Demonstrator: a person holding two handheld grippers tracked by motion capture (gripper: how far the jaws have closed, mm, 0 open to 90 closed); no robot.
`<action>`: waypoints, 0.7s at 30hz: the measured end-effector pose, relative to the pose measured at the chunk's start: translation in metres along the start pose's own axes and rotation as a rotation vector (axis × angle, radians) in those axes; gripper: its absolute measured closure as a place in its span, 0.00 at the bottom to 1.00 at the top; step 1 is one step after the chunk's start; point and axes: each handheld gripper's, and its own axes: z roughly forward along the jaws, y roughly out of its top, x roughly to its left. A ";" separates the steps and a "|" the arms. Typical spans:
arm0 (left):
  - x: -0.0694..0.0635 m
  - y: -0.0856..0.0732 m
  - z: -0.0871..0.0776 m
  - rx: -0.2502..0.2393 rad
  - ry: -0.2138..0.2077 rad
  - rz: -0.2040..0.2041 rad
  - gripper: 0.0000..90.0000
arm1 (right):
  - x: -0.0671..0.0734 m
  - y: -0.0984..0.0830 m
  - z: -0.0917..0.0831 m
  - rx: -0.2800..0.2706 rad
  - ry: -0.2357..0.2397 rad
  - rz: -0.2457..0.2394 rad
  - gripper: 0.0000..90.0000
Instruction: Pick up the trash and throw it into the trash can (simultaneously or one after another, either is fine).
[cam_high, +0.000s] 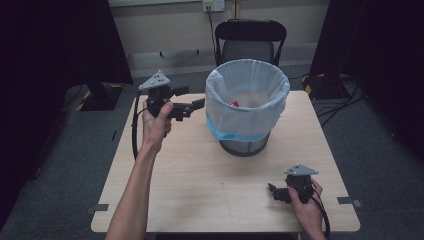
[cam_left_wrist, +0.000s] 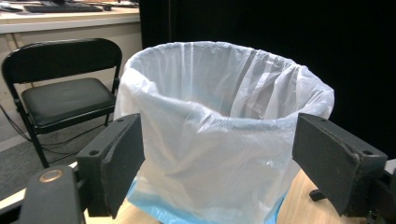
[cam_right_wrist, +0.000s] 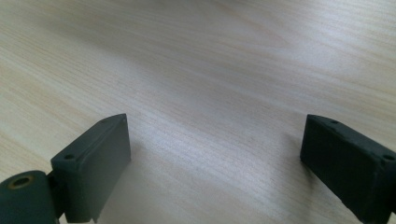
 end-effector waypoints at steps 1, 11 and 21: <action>0.000 -0.001 -0.001 0.004 0.004 0.002 0.19 | 0.000 0.000 0.000 0.000 0.000 0.000 0.09; -0.002 -0.016 -0.015 0.022 0.061 -0.003 0.19 | 0.000 0.000 0.000 0.000 0.000 0.000 0.09; -0.001 -0.037 -0.035 0.037 0.099 -0.012 0.19 | 0.000 0.000 0.000 0.000 0.000 0.000 0.09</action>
